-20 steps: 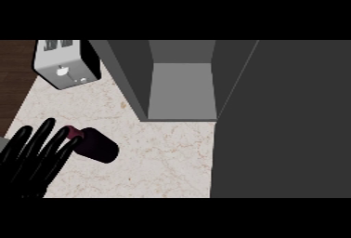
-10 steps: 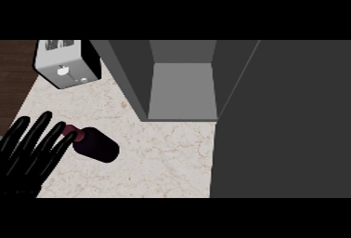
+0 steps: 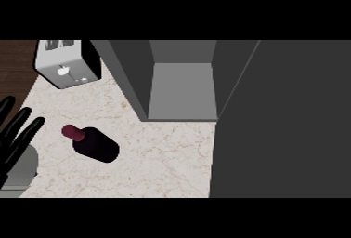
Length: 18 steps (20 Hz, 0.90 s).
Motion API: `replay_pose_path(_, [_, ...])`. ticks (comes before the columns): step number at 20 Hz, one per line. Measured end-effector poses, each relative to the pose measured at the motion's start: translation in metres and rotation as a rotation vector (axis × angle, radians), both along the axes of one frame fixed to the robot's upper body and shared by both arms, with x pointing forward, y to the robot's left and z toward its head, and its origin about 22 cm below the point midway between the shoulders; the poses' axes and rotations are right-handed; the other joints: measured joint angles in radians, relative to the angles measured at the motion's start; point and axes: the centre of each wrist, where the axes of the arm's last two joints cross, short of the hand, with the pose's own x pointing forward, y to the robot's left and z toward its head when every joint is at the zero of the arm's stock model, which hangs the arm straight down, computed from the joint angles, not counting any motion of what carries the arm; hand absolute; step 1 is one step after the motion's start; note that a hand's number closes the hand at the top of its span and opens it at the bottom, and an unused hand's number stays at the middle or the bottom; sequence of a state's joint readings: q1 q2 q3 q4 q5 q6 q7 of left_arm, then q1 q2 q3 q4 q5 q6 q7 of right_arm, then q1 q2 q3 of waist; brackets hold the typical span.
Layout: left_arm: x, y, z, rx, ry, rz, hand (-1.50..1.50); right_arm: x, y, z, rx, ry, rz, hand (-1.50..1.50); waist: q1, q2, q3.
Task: Pick up the wine, place it into the cabinet and close the cabinet
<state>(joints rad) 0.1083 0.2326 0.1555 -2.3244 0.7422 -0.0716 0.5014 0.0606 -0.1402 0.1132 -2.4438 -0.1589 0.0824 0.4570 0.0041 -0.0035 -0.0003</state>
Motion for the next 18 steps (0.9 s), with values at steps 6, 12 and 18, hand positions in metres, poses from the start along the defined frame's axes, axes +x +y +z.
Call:
replay_pose_path(6, [-0.002,0.025,0.004,-0.003,-0.018,0.032,-1.50,0.000,0.003,0.004,0.013,-0.003,-0.005,-1.50,0.000,0.000,0.000])
replay_pose_path(12, [0.001,0.047,0.014,-0.029,-0.040,0.040,-1.50,-0.001,0.001,0.006,-0.006,-0.003,-0.013,-1.50,-0.004,0.001,0.000])
replay_pose_path(18, [0.011,0.064,0.005,-0.026,-0.014,0.053,-1.50,-0.001,0.005,0.013,-0.008,0.002,-0.013,-1.50,-0.006,0.002,0.000])
